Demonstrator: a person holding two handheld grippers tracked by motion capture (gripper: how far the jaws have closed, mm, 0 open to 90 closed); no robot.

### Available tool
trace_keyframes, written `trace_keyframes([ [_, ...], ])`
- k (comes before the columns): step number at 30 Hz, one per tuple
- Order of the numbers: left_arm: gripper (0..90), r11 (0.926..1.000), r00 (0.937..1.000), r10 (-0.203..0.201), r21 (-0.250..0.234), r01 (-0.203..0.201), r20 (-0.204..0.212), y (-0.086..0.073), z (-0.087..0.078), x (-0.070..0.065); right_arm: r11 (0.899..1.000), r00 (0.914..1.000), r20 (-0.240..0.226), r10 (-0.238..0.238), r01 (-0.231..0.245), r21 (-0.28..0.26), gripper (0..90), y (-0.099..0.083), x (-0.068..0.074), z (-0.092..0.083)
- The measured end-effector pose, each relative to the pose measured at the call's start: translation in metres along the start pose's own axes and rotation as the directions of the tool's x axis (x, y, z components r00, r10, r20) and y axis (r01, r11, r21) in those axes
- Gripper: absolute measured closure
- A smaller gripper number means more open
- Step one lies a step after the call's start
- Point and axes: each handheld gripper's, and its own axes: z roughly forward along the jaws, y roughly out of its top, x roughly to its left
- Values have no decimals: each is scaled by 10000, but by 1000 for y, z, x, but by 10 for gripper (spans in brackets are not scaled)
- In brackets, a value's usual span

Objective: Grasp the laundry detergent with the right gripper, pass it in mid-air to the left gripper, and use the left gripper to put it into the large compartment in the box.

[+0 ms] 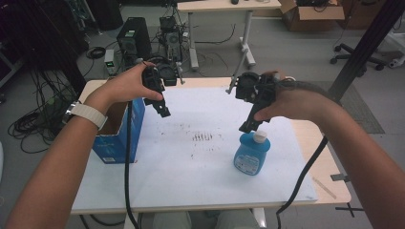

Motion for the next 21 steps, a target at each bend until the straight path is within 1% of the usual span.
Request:
trace_keyframes([
  [3, 69, 10000, 10000, 71, 17, -71, 4, 2, 0, -1, 9999, 9999, -24, 130, -130, -20, 61, -6, 0, -2],
  [4, 69, 10000, 10000, 78, 6, -78, -1, 2, 0, -2, 9998, 9998, -27, 187, -187, -90, 62, -11, -1, -4],
  [5, 69, 10000, 10000, 81, 28, -81, 11, 3, 0, -3, 9998, 9998, -27, 187, -187, -90, 62, -11, -1, -4],
  [11, 70, 9999, 9999, 152, 18, -152, -8, 5, 0, -5, 9992, 9994, -75, 327, -328, -207, 62, -27, -1, -11],
  [15, 72, 9998, 9998, 174, 12, -174, -48, 6, 1, -6, 9992, 9993, -91, 357, -359, -181, 64, -36, 1, -16],
  [18, 72, 9998, 9998, 192, 33, -192, -36, 6, 0, -7, 9991, 9994, -75, 331, -333, -251, 66, -39, 2, -19],
  [21, 71, 9999, 9998, 166, -8, -167, -126, 6, 0, -7, 9991, 9995, -61, 301, -302, -292, 67, -42, 2, -22],
])
